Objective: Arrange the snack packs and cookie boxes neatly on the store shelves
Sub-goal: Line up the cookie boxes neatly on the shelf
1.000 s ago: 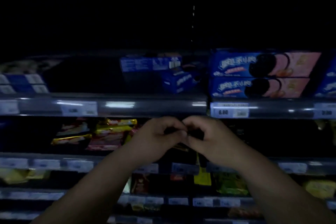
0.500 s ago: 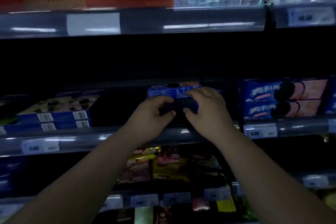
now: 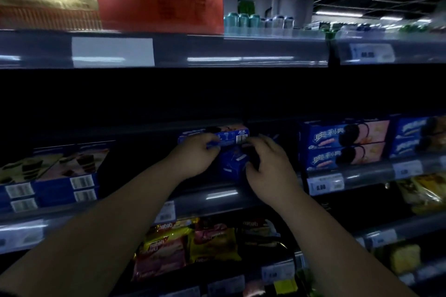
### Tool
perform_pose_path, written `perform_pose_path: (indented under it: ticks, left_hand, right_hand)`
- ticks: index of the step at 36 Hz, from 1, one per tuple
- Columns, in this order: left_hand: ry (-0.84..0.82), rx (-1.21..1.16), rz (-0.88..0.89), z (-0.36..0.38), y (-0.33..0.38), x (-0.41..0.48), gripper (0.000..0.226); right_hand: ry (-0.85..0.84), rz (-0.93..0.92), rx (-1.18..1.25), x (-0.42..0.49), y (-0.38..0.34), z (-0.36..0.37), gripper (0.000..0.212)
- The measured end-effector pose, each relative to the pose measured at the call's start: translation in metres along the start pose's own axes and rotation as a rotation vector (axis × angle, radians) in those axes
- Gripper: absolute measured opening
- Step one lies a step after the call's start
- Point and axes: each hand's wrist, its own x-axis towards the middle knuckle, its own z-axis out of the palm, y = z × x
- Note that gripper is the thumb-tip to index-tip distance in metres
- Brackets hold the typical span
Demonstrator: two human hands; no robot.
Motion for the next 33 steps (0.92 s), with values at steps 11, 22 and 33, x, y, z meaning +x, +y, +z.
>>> perform_pose_path:
  ticks: [11, 22, 33]
  left_hand:
    - [-0.082, 0.023, -0.005, -0.01, -0.003, -0.027, 0.053]
    - [-0.029, -0.407, -0.161, -0.054, -0.067, -0.056, 0.019]
    - [0.185, -0.287, -0.216, -0.04, -0.065, -0.061, 0.045]
  right_hand:
    - [-0.046, -0.004, 0.236, 0.002, -0.001, -0.005, 0.051]
    - [-0.29, 0.225, 0.435, 0.041, 0.015, 0.005, 0.075]
    - [-0.249, 0.247, 0.558, 0.038, 0.032, -0.002, 0.051]
